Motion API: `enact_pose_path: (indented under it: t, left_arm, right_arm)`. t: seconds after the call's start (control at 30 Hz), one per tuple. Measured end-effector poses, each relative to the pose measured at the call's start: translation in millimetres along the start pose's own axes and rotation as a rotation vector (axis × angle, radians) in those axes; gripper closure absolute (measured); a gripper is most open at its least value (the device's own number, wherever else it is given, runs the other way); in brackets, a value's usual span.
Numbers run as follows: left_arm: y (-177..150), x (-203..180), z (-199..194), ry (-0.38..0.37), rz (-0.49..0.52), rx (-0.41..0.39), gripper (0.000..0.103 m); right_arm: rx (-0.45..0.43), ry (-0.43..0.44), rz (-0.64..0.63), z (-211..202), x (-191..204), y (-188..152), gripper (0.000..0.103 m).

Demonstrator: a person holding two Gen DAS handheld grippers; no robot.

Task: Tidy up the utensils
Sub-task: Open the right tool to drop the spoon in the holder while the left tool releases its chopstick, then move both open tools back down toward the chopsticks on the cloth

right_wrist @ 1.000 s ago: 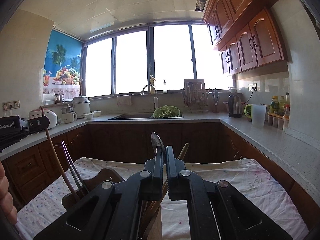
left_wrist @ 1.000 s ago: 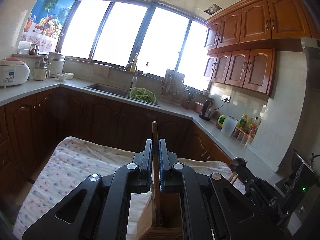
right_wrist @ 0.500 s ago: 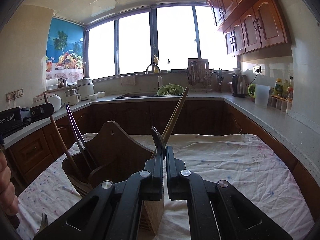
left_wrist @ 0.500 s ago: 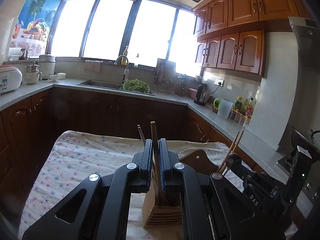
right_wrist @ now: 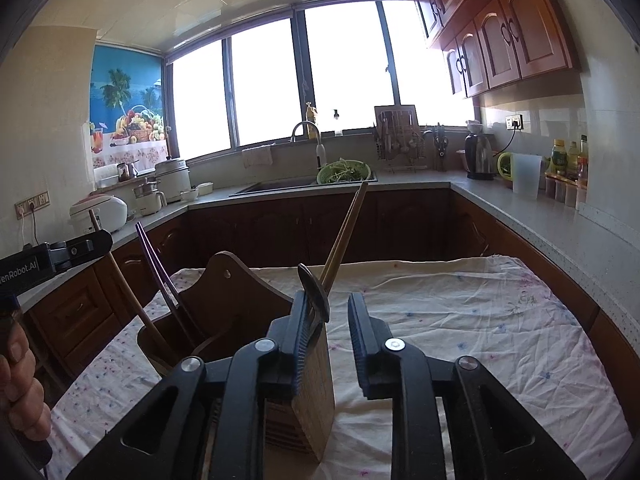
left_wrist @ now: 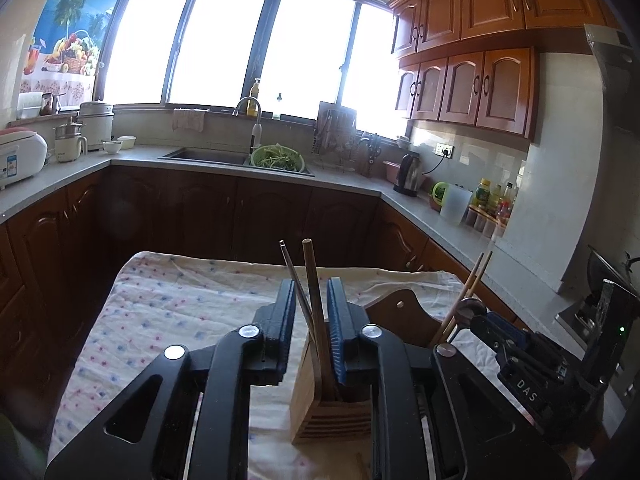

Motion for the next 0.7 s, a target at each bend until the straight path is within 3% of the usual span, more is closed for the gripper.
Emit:
enact_pose_path:
  t: [0.03,0.17,0.27,0.4,0.53,0.7]
  left_arm:
    - [-0.8,1.4,-0.5,0.005,-0.005,0.003,0.061]
    - [-2.9,5.2,-6.2,0.015,-0.024,0.011,0.053]
    - [-6.9,7.3,-14.4,0.022,-0.034,0.018,0.043]
    - [-15.5,13.1,-31.6,0.057,-0.041,0.024,0.021]
    - [-31.2,19.8,-47.1,0.072,-0.066,0.058,0.015]
    - [-58.7,25.8,-70.4,0.085,-0.083,0.105,0.015]
  right_arm:
    - [0.001,0.003,0.009,-2.2,-0.6,0.6,0.062]
    - [0.007,-0.001,0.043,-13.3,-8.3,3.4,0.05]
    - [0.009,-0.006,0.084,-25.3,-18.1,3.8,0.03]
    - [0.024,-0.007,0.13,-44.1,-29.6,-1.1,0.016]
    - [0.044,0.015,0.168,-64.4,-36.3,-11.1,0.004]
    - [0.08,0.048,0.176,-91.4,-32.0,-26.8,0.003]
Point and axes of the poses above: each gripper's, at about its wrist camera, not at the fingertips, and z roughly the way its jaws point, x to its left, y to its top, the point moved 7 cm from there along z, roughly the way its jaws point, and after that the axes turned 8 degrees about -x, right-handed, at the moved point
